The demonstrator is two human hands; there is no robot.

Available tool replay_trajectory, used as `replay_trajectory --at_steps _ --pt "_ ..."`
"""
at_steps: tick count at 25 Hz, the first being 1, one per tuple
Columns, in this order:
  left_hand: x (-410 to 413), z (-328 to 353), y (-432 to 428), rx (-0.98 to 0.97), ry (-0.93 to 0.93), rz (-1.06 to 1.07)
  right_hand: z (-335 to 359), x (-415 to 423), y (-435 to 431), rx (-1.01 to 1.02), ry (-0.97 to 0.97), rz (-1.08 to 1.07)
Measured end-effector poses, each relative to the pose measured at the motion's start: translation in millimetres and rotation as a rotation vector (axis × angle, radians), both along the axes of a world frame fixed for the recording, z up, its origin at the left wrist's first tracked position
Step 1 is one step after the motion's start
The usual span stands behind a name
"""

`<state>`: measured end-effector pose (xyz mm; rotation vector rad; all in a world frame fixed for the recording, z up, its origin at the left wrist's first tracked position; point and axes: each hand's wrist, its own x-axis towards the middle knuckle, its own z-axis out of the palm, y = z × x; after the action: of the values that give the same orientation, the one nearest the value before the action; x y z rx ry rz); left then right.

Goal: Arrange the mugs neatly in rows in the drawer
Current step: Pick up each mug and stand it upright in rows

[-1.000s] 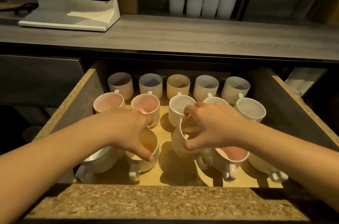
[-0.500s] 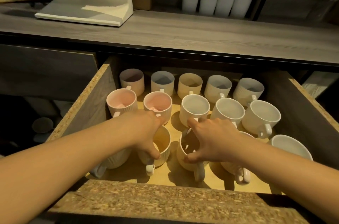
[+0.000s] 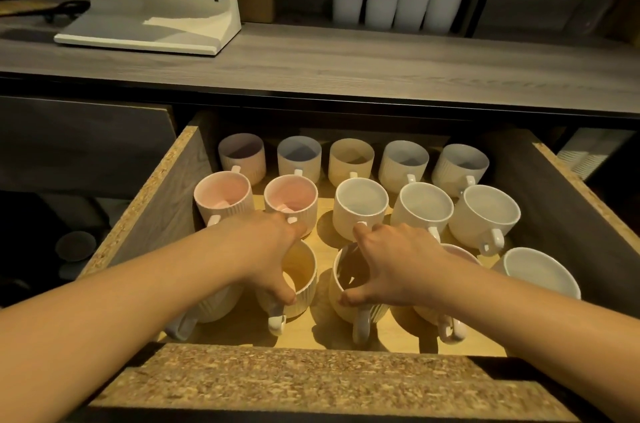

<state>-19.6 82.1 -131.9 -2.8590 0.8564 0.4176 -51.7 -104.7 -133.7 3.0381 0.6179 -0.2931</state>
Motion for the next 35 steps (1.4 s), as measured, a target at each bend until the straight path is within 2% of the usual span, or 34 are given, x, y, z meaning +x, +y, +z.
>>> replay_trajectory --at_steps 3,8,12,17,20,25,29,32,35 --pt "0.2 1.8 0.9 0.014 -0.012 -0.004 0.3 0.9 -1.1 -0.012 0.003 0.004" --pt "-5.0 5.1 -7.8 0.119 -0.139 -0.057 -1.0 -2.0 -1.4 -0.039 0.003 0.025" --pt "-7.7 15.6 -22.9 0.068 -0.152 -0.099 10.2 1.7 -9.2 -0.006 0.013 0.011" --pt "-4.8 34.3 -57.6 -0.06 -0.108 -0.202 38.2 10.0 -57.9 -0.045 -0.089 -0.044" --pt "-1.6 34.0 -89.6 -0.108 -0.137 -0.282 47.6 13.5 -97.1 -0.087 0.001 -0.168" --pt "6.1 25.5 -148.4 -0.24 -0.042 -0.325 46.2 7.4 -152.5 -0.183 0.113 -0.314" --pt "3.4 12.9 -174.1 -0.237 0.025 -0.382 28.1 -0.4 -166.9 -0.233 0.306 -0.41" --pt "-2.3 2.4 -180.5 -0.189 0.003 -0.411 19.8 -7.1 -163.4 -0.19 0.307 -0.443" --pt "-2.8 -5.2 -178.7 -0.227 -0.069 -0.403 22.6 -10.4 -159.8 -0.093 0.274 -0.421"
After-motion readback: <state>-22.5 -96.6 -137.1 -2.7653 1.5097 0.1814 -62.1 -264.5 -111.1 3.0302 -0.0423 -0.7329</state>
